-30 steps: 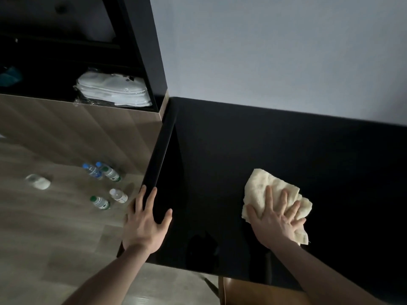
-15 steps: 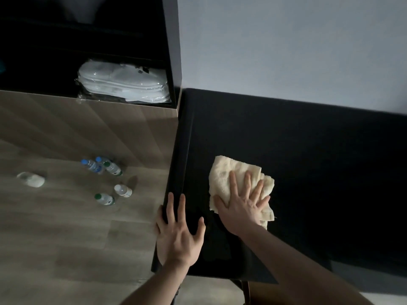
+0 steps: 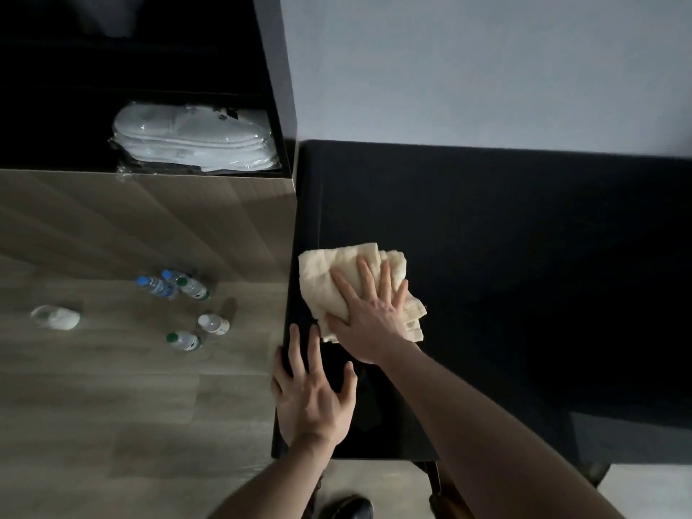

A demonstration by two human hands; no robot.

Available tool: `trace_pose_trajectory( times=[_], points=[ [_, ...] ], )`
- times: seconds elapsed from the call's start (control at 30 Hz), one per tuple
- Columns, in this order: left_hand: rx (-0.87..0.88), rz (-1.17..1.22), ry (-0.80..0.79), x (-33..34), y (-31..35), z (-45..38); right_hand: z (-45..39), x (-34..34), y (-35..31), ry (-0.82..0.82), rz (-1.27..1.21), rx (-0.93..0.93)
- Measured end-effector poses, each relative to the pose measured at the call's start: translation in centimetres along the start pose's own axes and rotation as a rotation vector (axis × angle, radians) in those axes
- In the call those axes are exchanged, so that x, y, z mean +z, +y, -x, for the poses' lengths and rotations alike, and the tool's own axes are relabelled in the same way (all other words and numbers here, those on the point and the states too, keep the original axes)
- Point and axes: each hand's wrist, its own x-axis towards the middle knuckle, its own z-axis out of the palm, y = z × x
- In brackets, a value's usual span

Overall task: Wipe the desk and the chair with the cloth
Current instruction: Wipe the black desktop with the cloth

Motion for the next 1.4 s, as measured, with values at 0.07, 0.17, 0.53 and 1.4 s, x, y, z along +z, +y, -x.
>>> trace_pose_trajectory(
  times=[0.07, 0.17, 0.53, 1.4],
  points=[
    [-0.002, 0.003, 0.004, -0.2, 0.0, 0.1, 0.5, -0.1, 1.3, 0.03, -0.043, 0.003],
    [0.002, 0.0, -0.007, -0.2, 0.0, 0.5, 2.3, -0.6, 5.9, 0.067, -0.079, 0.102],
    [0.012, 0.012, 0.006, -0.4, -0.3, 0.5, 3.9, -4.3, 12.7, 0.043, -0.269, 0.849],
    [-0.078, 0.068, 0.067, -0.5, 1.0, 1.2, 9.6, -2.4, 22.0, 0.08, -0.075, 0.21]
  ],
)
